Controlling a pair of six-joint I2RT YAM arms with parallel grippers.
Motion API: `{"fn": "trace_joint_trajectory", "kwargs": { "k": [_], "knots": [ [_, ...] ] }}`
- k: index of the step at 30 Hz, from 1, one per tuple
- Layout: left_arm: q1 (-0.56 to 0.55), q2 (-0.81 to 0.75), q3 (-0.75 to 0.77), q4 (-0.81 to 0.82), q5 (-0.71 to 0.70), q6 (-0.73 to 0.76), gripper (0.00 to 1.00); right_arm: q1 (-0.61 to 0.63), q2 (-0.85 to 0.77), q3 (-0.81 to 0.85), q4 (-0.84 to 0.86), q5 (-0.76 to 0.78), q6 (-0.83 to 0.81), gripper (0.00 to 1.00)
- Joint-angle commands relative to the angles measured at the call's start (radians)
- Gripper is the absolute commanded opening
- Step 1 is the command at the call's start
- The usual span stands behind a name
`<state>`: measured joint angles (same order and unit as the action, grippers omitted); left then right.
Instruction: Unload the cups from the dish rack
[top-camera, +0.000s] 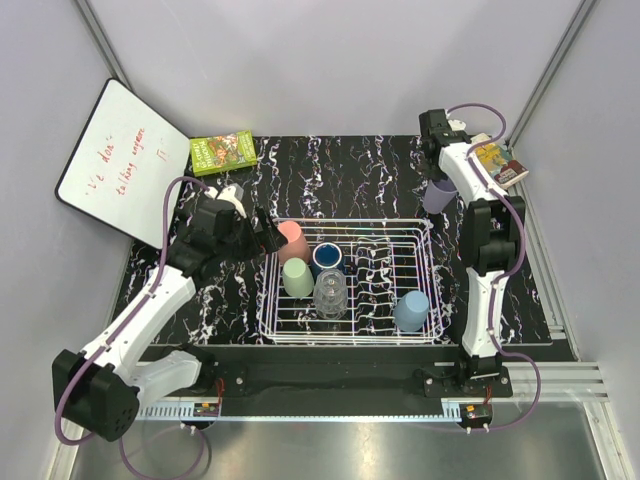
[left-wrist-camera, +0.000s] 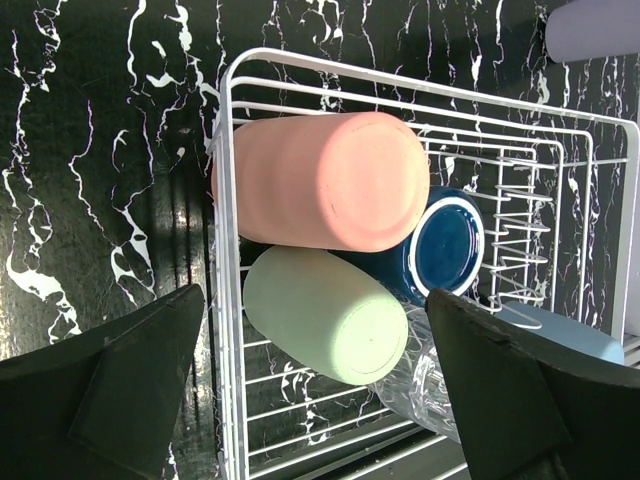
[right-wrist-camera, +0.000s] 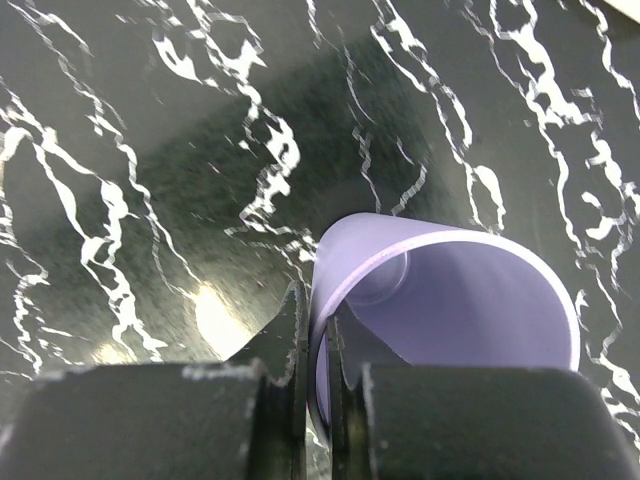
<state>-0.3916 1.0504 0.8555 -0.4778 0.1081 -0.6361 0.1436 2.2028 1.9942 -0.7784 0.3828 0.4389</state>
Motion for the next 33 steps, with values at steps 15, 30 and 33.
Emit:
{"fn": "trace_joint_trajectory", "kwargs": {
  "k": [15, 30, 33],
  "knots": [
    [0.003, 0.000, 0.002, 0.038, 0.015, 0.004, 0.99, -0.003, -0.106, -0.127, -0.071, 0.004, 0.034, 0.26],
    [0.003, -0.023, 0.008, 0.039, 0.010, 0.010, 0.99, -0.004, -0.316, -0.161, 0.033, -0.045, 0.026, 0.58],
    [0.002, -0.026, 0.013, 0.039, -0.001, 0.016, 0.99, 0.001, -0.382, -0.158, 0.053, -0.081, 0.017, 0.77]
  ]
}}
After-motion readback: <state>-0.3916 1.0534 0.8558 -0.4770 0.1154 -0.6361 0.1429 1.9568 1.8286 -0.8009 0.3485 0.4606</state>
